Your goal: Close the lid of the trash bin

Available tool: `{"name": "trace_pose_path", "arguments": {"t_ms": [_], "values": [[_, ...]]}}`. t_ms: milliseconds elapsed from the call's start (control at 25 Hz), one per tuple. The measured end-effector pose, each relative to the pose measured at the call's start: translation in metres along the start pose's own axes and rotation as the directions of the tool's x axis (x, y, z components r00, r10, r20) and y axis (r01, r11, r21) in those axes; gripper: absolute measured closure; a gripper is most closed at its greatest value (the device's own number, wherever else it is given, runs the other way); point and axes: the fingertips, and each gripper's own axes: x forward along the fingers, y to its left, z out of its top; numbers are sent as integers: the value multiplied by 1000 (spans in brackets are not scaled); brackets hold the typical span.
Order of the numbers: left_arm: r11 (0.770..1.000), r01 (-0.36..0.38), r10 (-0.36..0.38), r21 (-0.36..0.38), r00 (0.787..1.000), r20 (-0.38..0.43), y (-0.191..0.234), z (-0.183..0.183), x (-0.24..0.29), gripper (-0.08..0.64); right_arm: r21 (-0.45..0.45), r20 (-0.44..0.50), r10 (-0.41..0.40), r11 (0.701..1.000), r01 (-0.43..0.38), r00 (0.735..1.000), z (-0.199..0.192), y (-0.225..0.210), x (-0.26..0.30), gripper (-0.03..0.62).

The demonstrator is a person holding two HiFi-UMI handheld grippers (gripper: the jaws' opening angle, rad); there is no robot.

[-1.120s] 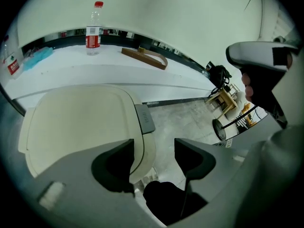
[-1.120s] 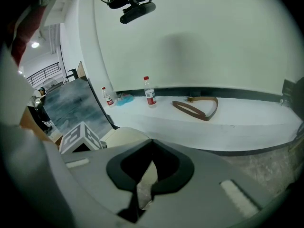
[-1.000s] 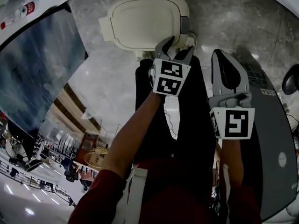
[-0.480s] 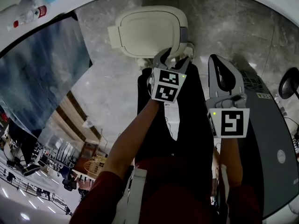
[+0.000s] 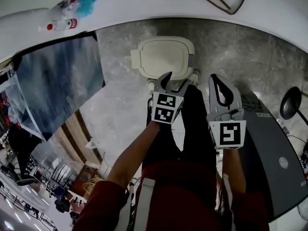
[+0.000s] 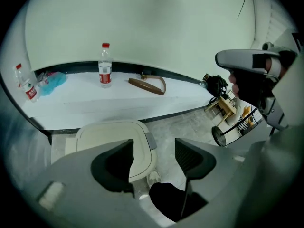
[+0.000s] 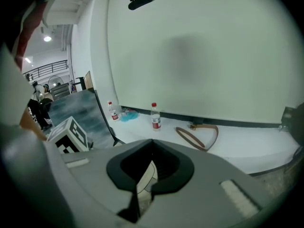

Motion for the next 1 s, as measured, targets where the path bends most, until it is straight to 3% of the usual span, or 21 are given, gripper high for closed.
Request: {"name": "trace_pose_path", "arguments": {"t_ms": [280, 520, 720, 1000], "values": [[1000, -5, 6, -6, 991, 136, -6, 52, -75, 282, -36, 61, -13, 999, 15, 998, 59, 18, -25, 592], [999, -37, 39, -12, 956, 291, -3, 106, -144, 284, -89, 98, -35, 995, 44, 995, 93, 32, -48, 592], [995, -95, 79, 18, 907, 414, 5, 141, -212, 285, -118, 136, -40, 991, 57, 990, 131, 46, -72, 591], [981, -194, 148, 20, 807, 572, 25, 178, -306, 299, -174, 238, -45, 981, 88, 970, 196, 67, -91, 592]]}}
